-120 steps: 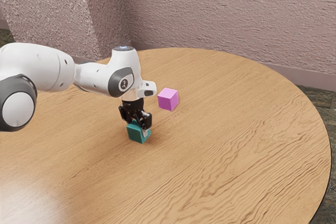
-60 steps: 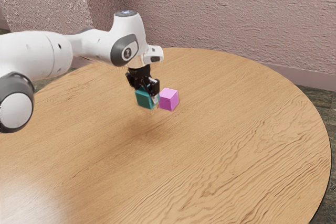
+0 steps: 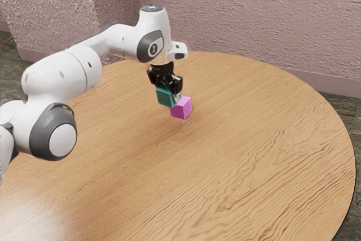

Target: Pick up the blue block with one arm, and put the blue block on the pink block with one arm

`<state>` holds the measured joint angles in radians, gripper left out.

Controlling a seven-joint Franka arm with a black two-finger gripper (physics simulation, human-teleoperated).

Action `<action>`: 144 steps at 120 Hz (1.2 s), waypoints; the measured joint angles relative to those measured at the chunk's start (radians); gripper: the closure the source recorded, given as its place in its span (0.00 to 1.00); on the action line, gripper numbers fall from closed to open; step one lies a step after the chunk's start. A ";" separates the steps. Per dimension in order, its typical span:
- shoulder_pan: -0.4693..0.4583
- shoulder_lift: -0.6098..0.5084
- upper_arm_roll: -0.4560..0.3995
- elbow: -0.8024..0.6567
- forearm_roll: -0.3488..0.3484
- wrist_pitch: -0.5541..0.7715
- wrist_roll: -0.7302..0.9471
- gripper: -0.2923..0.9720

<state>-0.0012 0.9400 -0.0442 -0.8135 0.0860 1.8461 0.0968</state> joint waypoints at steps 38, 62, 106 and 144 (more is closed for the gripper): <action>0.011 0.055 0.000 0.055 -0.035 0.092 0.001 0.53; 0.014 0.085 -0.001 0.058 -0.044 0.168 0.000 0.53; 0.009 0.105 -0.002 0.058 -0.046 0.228 -0.007 0.54; 0.013 0.110 -0.002 0.058 -0.049 0.234 -0.011 0.53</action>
<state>0.0119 1.0503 -0.0457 -0.7554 0.0366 2.0805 0.0854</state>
